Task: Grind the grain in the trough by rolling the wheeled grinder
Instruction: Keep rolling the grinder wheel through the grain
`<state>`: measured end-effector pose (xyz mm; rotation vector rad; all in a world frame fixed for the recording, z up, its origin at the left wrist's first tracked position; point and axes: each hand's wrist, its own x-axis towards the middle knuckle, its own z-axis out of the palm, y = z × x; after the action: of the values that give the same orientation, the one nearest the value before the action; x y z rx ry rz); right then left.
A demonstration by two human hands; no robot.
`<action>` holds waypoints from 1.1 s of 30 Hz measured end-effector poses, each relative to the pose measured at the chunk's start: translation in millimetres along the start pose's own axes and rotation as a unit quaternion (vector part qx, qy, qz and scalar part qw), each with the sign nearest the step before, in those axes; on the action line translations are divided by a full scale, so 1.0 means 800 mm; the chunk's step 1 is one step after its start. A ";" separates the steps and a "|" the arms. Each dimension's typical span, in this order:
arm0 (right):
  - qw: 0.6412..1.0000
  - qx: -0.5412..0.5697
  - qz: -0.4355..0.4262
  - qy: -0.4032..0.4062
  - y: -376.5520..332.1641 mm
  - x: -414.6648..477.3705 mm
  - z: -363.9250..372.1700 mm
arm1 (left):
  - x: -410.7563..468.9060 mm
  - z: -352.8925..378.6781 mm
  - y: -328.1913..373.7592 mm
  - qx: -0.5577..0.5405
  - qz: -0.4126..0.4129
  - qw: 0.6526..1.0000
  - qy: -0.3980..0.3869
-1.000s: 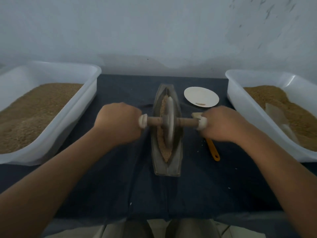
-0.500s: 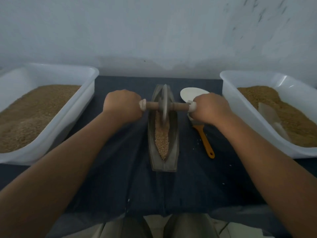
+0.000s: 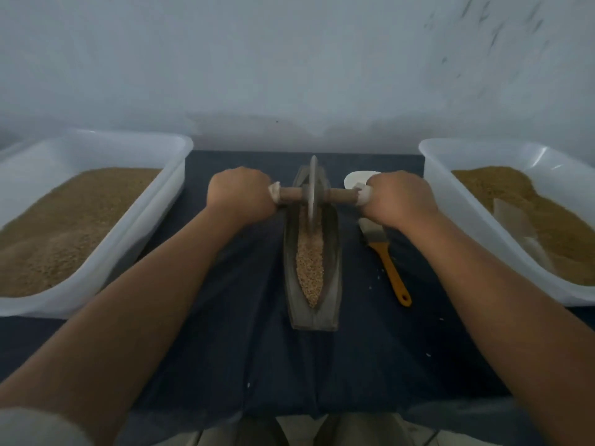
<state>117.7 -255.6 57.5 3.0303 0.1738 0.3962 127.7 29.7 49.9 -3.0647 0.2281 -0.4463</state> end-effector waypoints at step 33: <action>0.988 0.046 0.002 -0.149 0.003 -0.034 -0.001 | -0.043 -0.005 -0.006 0.054 0.054 0.997 0.018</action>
<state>91.4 -261.5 52.0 3.1305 0.1698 -0.0704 94.5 39.3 44.2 -2.9247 0.3560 -0.4904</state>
